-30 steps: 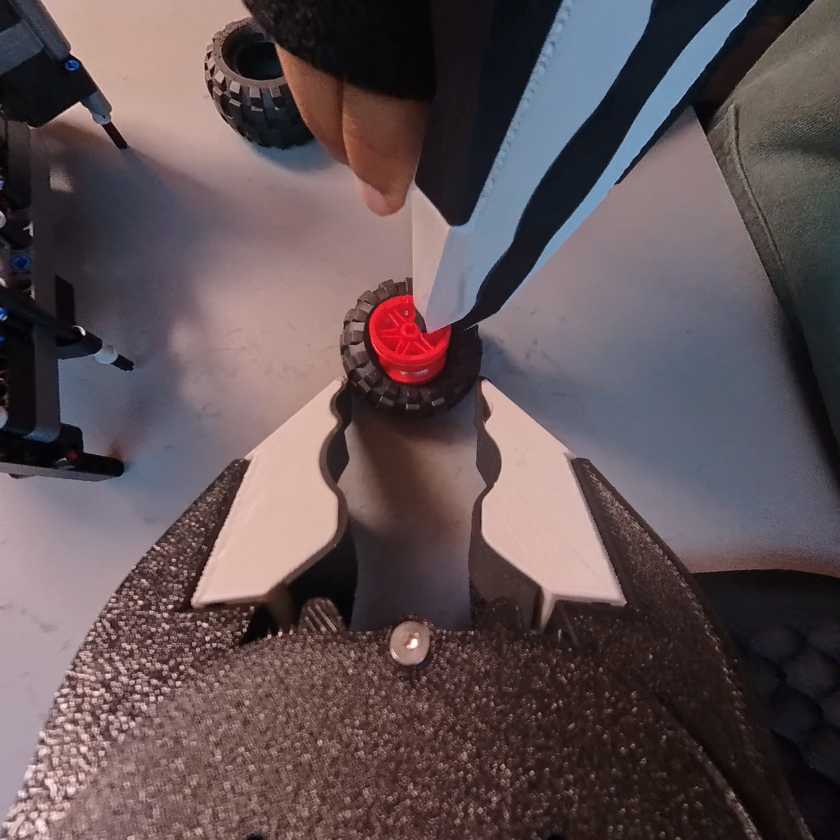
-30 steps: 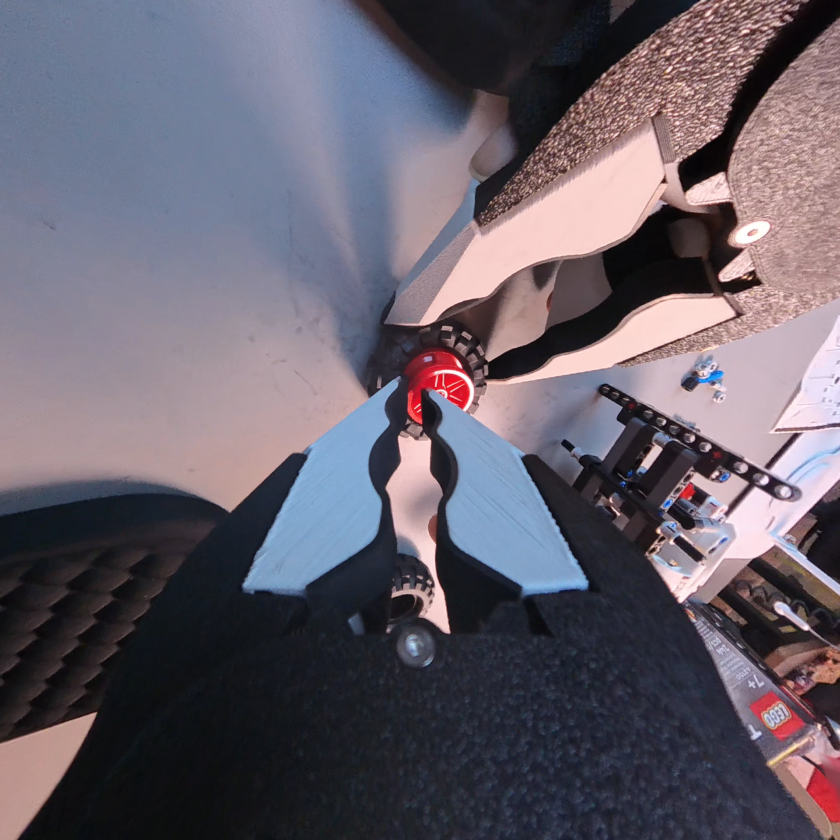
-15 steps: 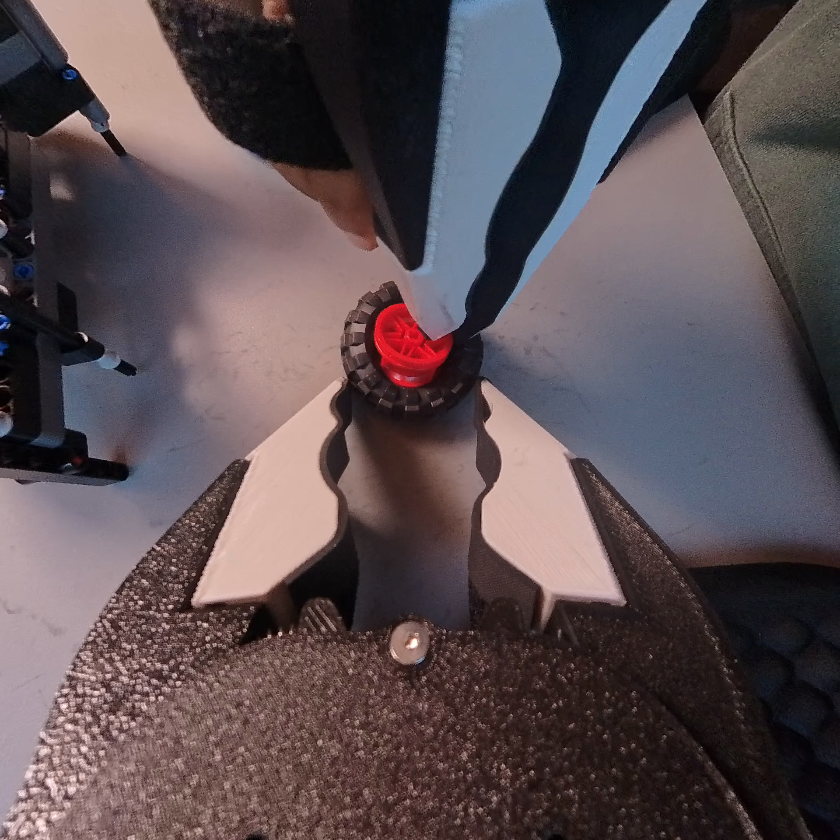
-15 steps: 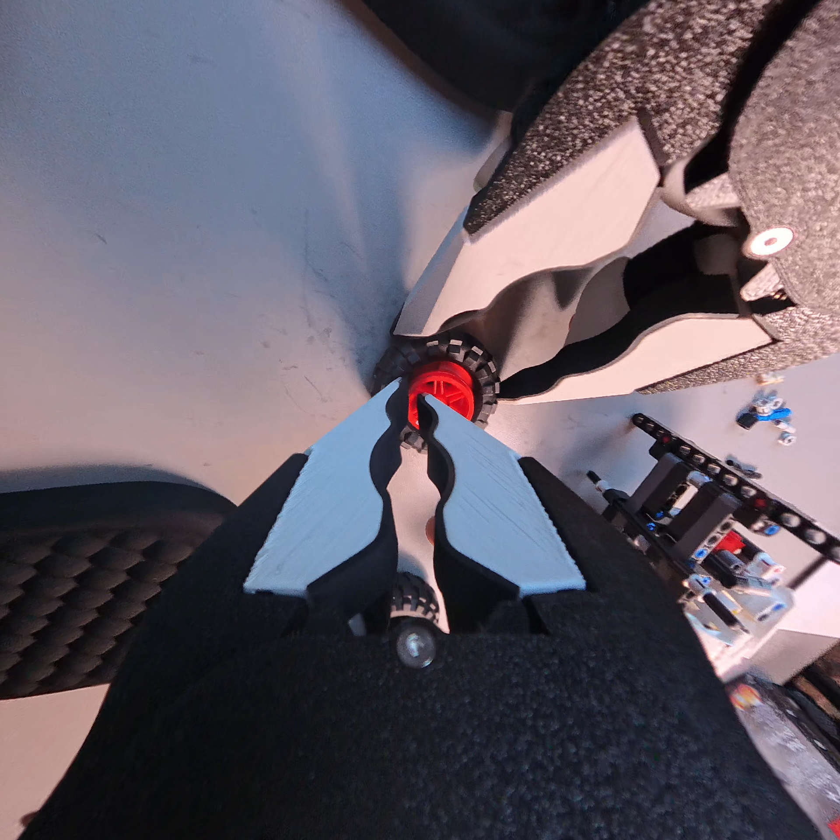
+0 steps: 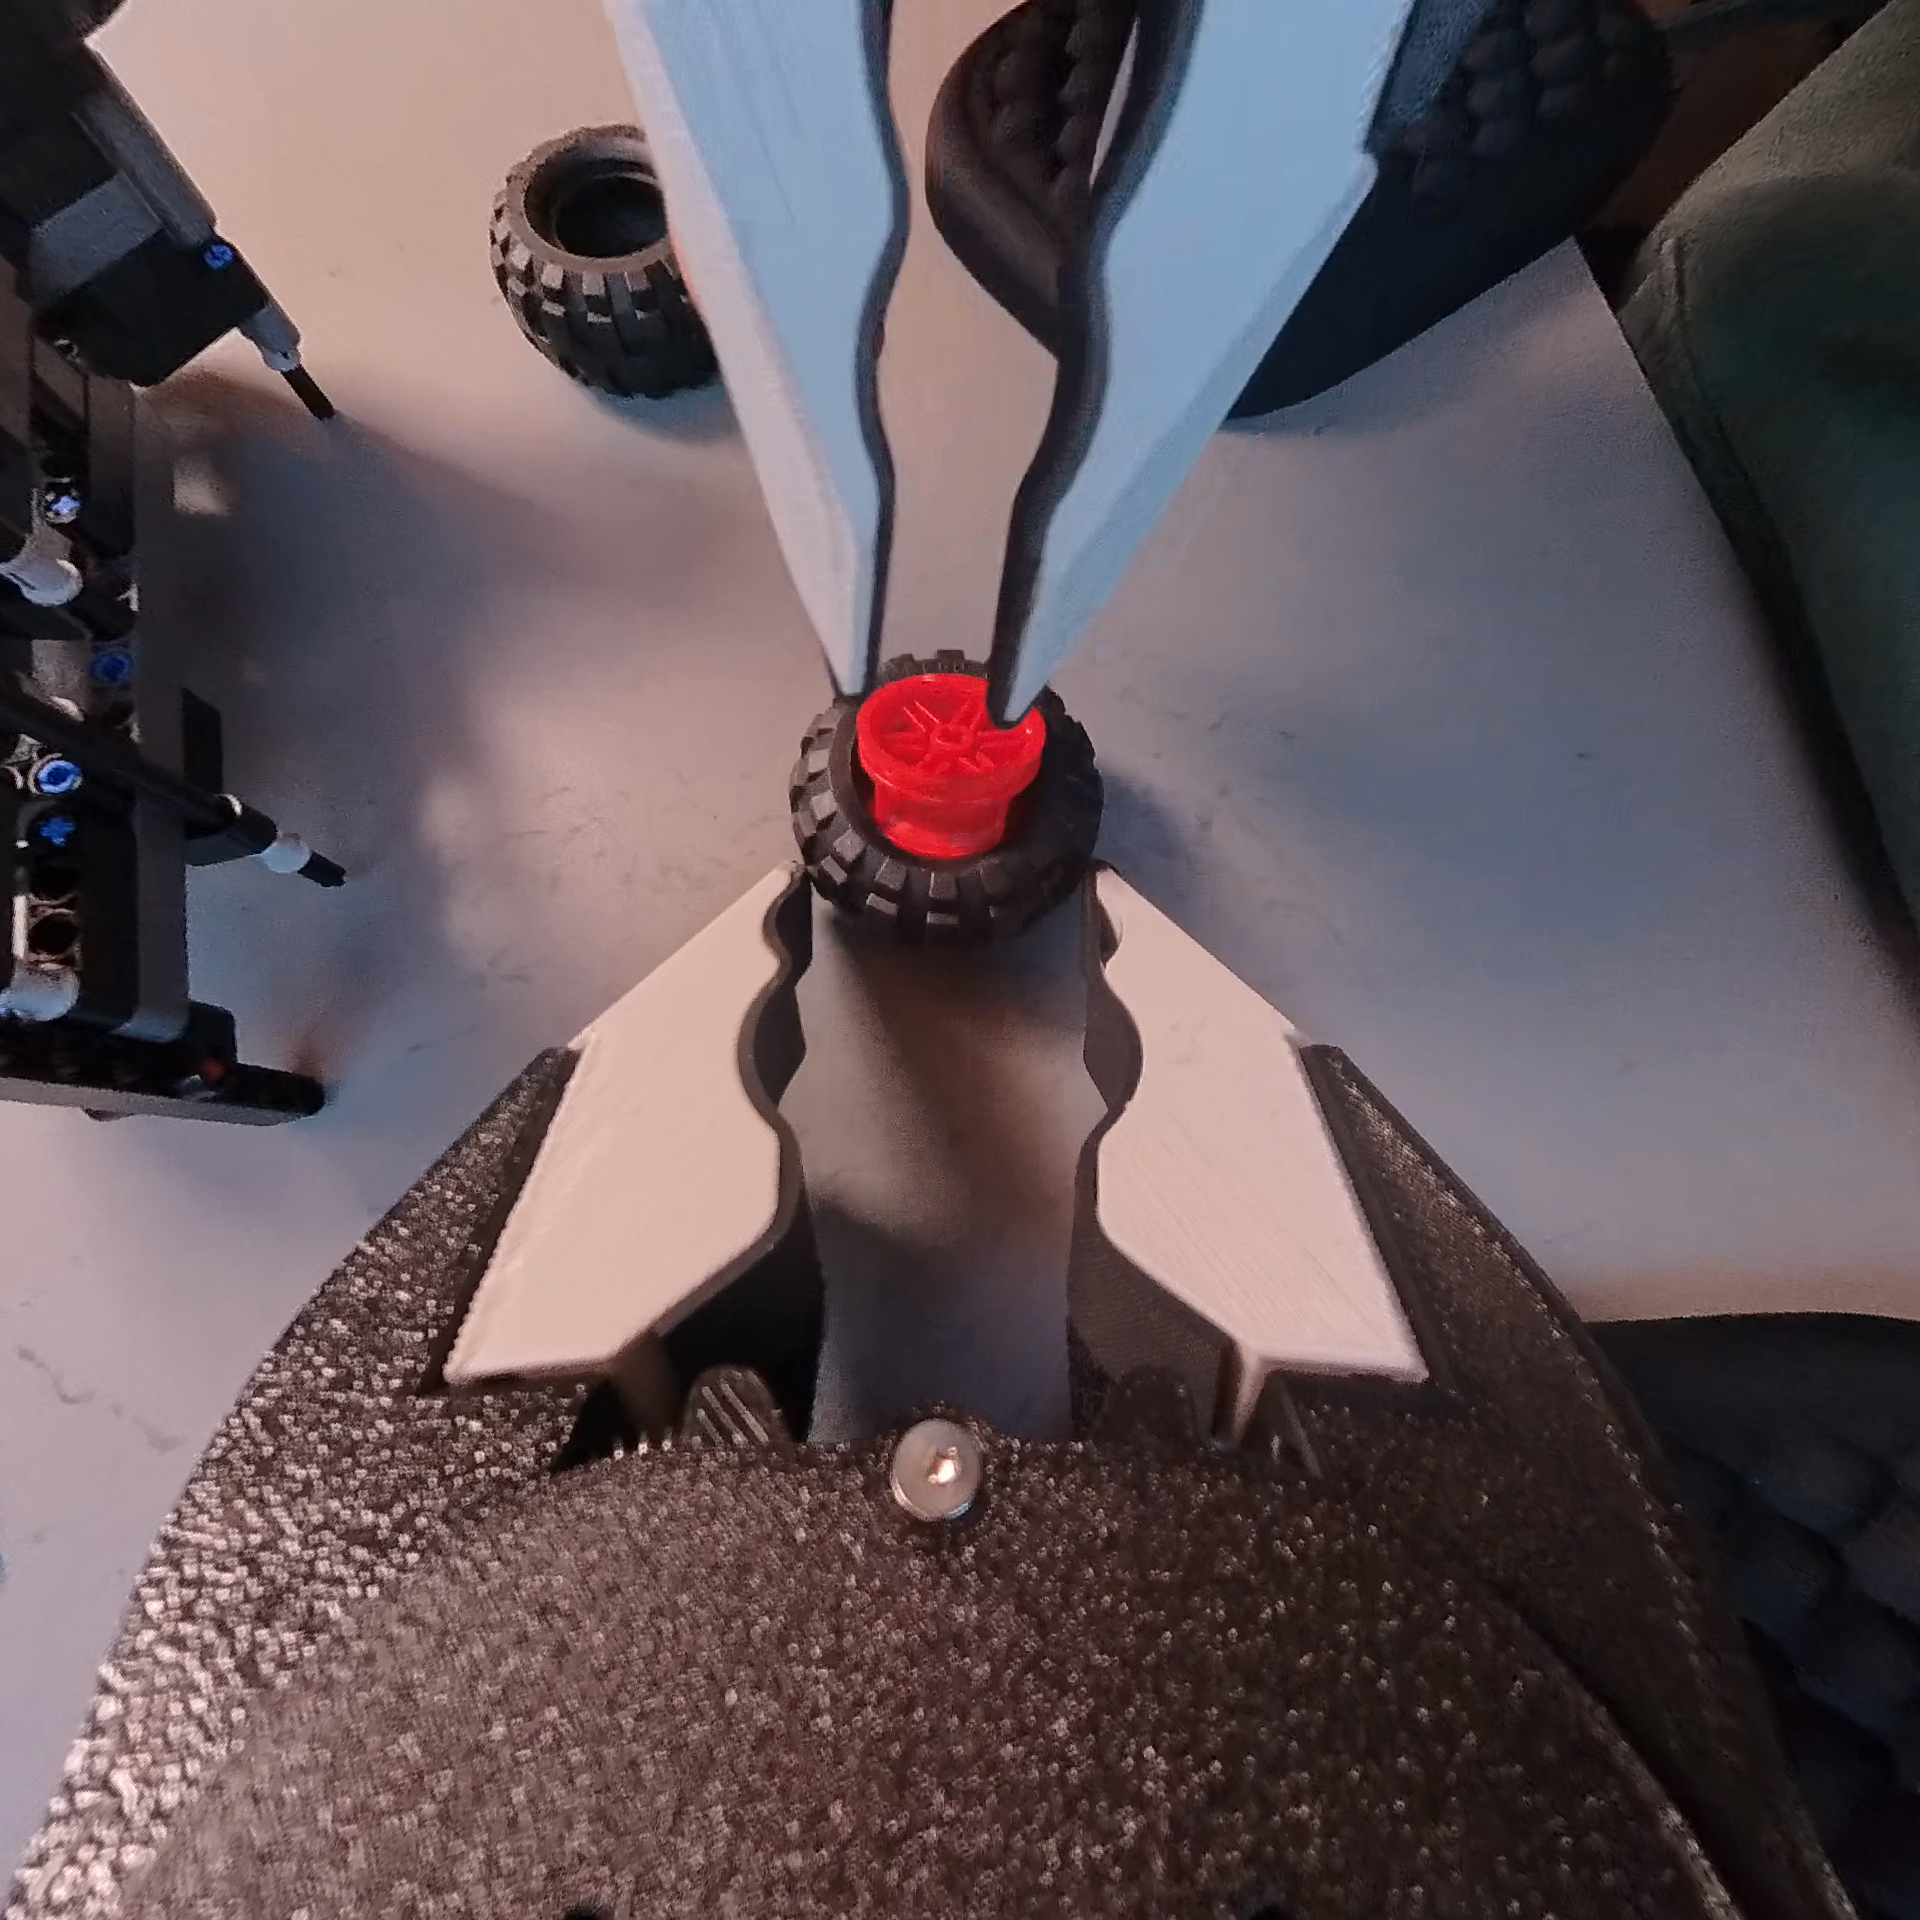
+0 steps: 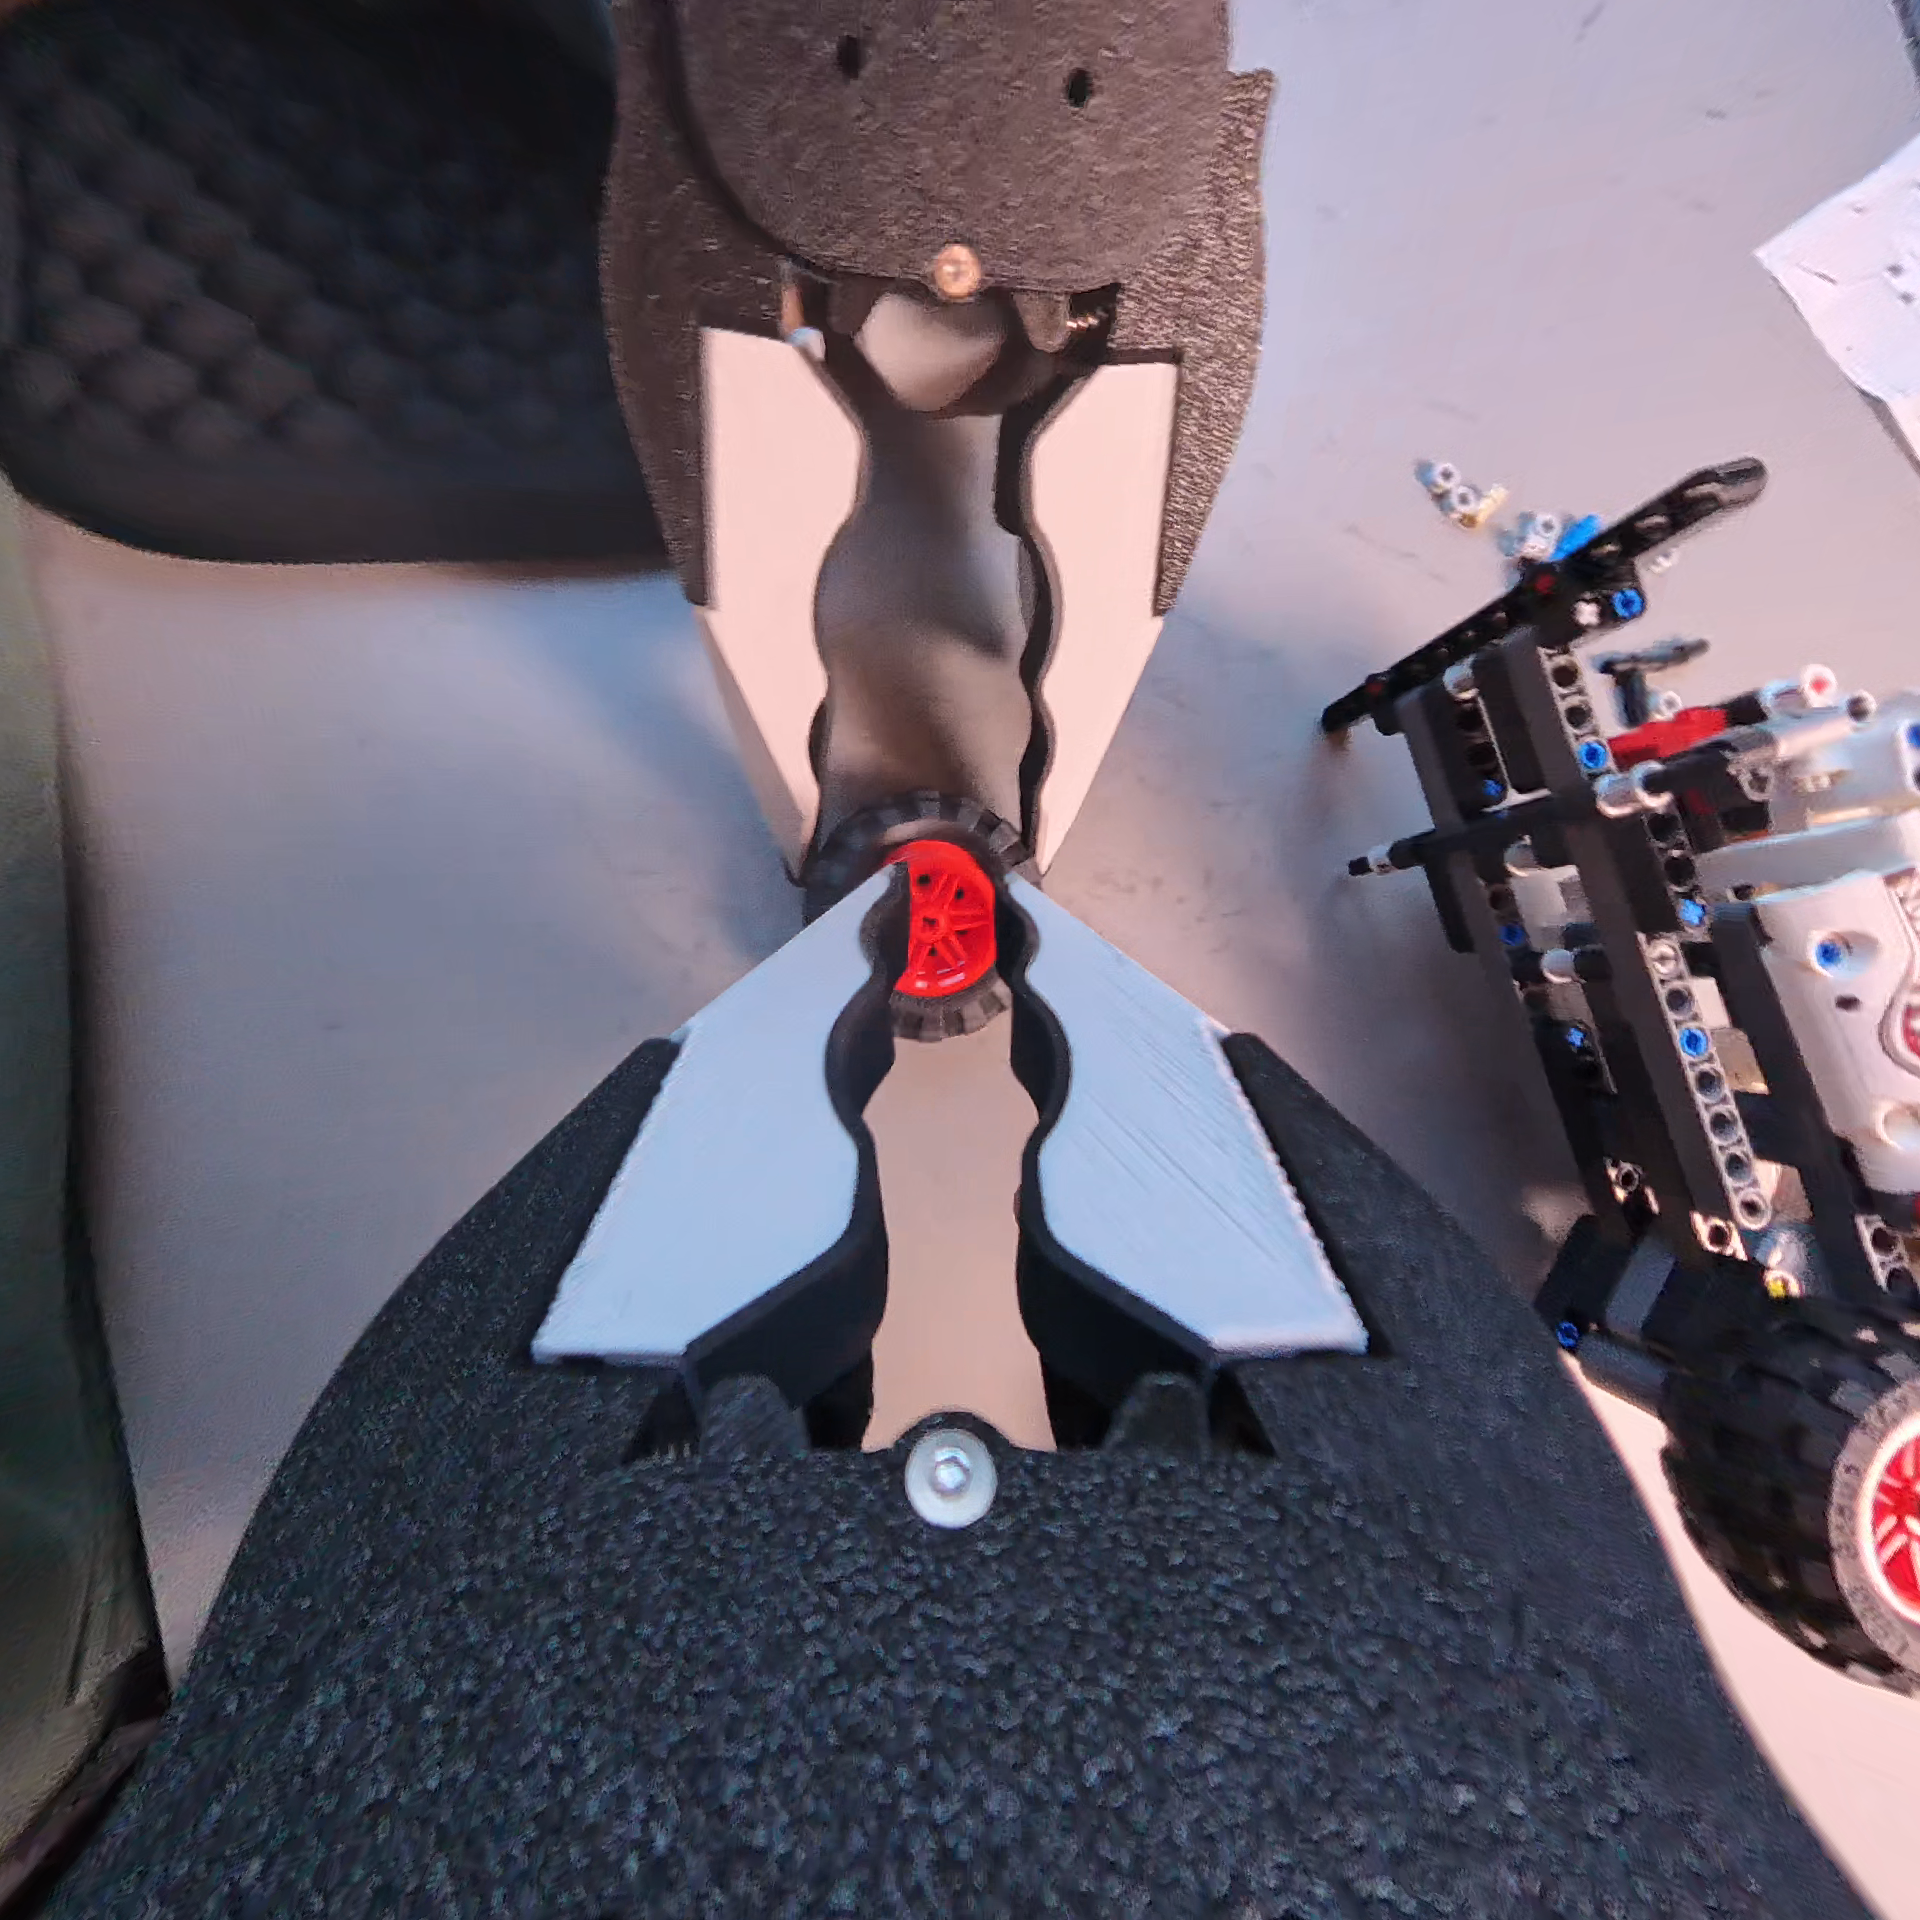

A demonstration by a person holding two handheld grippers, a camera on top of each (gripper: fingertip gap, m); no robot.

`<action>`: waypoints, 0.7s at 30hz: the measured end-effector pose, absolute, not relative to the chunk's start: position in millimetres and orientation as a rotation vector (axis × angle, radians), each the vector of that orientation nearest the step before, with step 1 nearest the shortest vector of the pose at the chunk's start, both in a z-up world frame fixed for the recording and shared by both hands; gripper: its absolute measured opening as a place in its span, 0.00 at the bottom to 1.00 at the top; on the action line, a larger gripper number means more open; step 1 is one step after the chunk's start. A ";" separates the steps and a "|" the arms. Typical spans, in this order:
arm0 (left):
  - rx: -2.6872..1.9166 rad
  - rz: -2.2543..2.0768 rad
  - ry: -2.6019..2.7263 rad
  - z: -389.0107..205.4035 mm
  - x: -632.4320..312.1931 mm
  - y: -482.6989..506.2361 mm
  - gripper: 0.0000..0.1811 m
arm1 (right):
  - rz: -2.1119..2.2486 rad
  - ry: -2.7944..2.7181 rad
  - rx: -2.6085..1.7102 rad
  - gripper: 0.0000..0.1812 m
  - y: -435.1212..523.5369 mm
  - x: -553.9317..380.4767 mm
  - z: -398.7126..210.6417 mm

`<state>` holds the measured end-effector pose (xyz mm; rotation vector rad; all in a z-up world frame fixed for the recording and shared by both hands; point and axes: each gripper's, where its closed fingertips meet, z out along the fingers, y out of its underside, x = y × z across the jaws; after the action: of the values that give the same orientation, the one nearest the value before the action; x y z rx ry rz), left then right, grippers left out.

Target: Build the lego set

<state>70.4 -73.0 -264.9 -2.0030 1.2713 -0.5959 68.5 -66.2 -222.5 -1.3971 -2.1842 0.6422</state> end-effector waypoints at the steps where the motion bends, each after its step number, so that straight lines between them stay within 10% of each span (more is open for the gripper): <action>1: -1.998 -0.594 1.274 -264.6 71.3 -73.3 0.27 | 0.632 -2.183 -1.411 0.08 -64.8 68.3 -225.3; 21: -2.030 -0.586 1.280 -269.2 71.1 -75.2 0.27 | 0.379 -2.593 -1.298 0.01 -73.6 64.4 -251.1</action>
<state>71.1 -75.2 -269.2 -2.0303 1.2802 -0.5855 64.4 -73.6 -251.1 -1.2976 -2.5927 0.3787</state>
